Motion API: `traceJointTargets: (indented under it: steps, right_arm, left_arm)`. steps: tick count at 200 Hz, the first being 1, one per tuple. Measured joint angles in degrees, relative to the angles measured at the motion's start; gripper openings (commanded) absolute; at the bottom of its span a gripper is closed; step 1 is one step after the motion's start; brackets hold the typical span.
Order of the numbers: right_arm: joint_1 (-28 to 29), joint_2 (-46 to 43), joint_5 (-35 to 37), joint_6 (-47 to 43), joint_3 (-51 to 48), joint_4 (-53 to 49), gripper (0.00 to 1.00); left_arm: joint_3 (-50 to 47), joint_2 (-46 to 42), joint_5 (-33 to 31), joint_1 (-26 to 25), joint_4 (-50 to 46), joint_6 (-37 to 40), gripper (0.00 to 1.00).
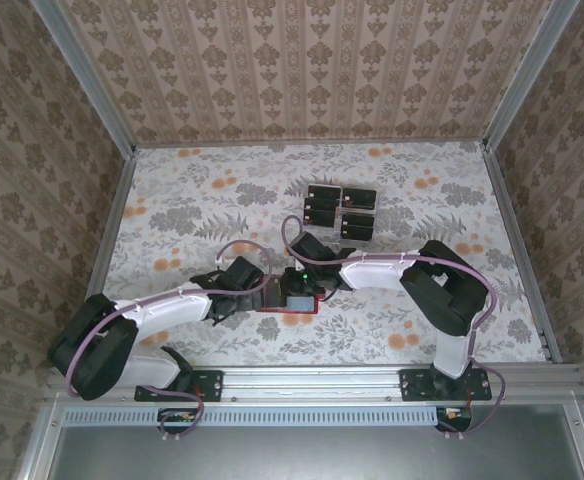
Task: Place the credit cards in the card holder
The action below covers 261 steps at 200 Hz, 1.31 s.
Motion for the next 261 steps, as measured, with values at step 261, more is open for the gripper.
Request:
traceJointTargets:
  steps: [261]
  right_arm:
    - [-0.63,-6.14,-0.37,-2.01,-5.62,-0.31,0.52]
  left_arm:
    - [-0.90,-1.77,0.07,-0.02,0.11,-0.04,1.00]
